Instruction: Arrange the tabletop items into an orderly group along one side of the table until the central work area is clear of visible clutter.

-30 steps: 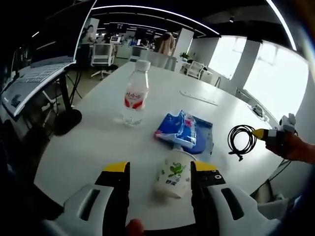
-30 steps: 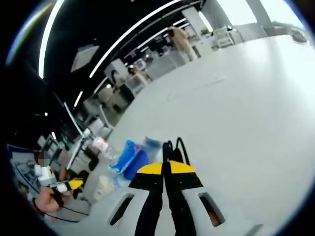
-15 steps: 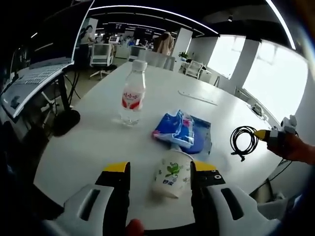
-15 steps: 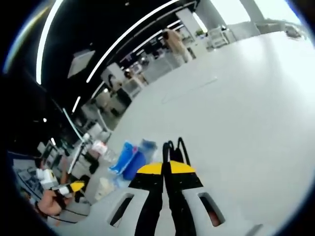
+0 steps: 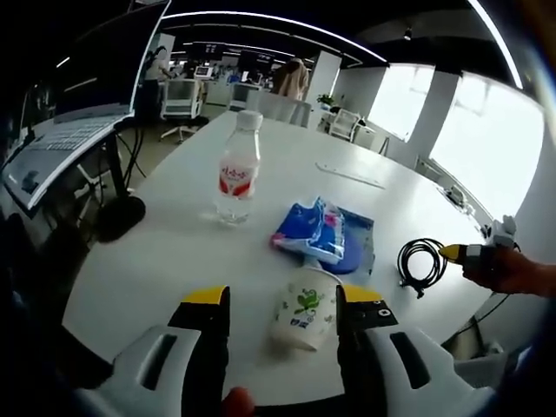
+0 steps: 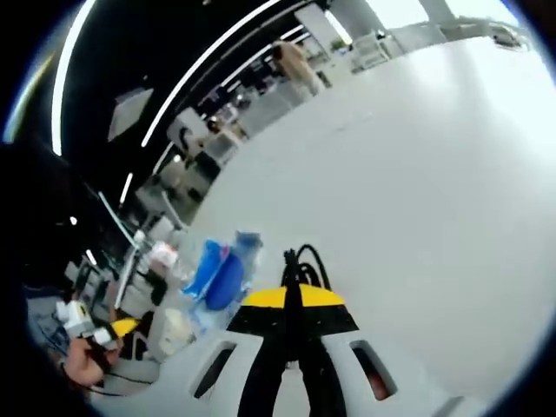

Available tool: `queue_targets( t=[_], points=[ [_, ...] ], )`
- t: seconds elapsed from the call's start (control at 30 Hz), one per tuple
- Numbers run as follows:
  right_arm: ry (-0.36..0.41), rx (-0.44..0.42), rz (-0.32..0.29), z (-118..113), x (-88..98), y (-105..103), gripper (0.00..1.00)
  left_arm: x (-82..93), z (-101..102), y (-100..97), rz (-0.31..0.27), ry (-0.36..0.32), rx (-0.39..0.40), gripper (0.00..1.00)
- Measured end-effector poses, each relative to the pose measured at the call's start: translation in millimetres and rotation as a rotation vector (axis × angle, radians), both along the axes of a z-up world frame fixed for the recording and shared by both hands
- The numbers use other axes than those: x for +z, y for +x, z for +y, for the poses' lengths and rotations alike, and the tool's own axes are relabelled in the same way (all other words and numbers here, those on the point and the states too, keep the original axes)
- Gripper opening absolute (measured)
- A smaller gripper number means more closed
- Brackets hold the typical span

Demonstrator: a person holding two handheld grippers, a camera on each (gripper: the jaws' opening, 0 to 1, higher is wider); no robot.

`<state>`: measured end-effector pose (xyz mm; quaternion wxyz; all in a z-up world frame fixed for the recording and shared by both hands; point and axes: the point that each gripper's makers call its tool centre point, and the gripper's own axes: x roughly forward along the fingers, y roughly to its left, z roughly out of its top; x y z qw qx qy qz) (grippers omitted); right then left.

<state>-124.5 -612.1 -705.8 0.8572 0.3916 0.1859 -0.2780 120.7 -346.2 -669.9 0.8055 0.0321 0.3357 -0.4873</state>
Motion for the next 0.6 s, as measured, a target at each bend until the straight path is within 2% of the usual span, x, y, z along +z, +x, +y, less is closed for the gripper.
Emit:
queue_targets(
  t=[0.2, 0.27, 0.33, 0.6],
  points=[
    [-0.091, 0.064, 0.137, -4.5, -18.8, -12.1, 0.00, 0.4, 0.1, 2.1, 0.002, -0.001, 0.006, 0.49],
    [-0.083, 0.072, 0.147, -4.2, -23.2, -13.1, 0.00, 2.1, -0.7, 1.7, -0.003, 0.000, 0.003, 0.49],
    [-0.101, 0.101, 0.195, -5.5, -30.7, -17.7, 0.01, 2.5, -2.4, 0.9, -0.006, 0.002, -0.003, 0.49],
    [-0.087, 0.111, 0.237, -4.1, -44.4, -25.2, 0.03, 1.5, -5.8, -3.3, 0.001, 0.002, -0.005, 0.49]
  ],
)
